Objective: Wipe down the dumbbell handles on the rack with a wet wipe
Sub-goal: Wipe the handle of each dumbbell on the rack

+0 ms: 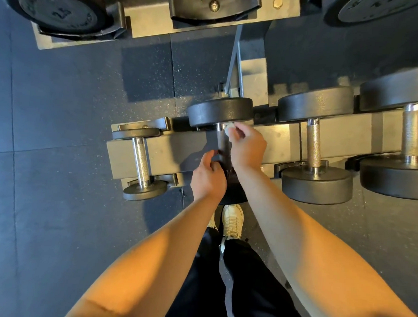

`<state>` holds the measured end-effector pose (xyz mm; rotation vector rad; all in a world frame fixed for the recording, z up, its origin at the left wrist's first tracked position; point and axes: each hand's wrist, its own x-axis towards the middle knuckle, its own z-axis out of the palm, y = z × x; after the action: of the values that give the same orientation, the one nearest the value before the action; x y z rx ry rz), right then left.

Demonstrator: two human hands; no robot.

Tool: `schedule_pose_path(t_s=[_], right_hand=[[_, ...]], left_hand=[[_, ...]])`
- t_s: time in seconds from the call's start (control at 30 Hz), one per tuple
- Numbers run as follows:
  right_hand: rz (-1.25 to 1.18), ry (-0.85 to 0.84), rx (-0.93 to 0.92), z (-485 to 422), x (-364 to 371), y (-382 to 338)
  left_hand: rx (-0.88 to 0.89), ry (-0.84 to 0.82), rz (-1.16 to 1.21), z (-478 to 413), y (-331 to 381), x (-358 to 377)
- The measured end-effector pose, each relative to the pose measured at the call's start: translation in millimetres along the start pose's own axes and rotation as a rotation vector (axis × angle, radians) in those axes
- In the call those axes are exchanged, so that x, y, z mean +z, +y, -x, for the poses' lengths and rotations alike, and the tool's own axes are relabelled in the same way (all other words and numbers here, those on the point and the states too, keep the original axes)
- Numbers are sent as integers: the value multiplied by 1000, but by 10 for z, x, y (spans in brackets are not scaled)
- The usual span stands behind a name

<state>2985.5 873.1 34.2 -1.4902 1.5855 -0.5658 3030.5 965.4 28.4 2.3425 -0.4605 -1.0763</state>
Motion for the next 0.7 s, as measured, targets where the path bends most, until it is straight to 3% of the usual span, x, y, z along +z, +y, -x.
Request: schedule_pose_path(t_s=[0.23,0.4,0.47,0.6,0.7], right_hand=[[267,-69,-68,166,96,147],[548,-219,119,383,-63,397],[427,-253,104,338,-97,349],[102,-90,84,49,-87,57],[75,-213,212,-59,26,71]], left_hand=[[26,14,14,-18,-28,-1],[11,7,25,15,20,-23],[11,13,33,21,11,-20],[-4,31,87,32,-16,-18],[-36,72,192,10,-106,-6]])
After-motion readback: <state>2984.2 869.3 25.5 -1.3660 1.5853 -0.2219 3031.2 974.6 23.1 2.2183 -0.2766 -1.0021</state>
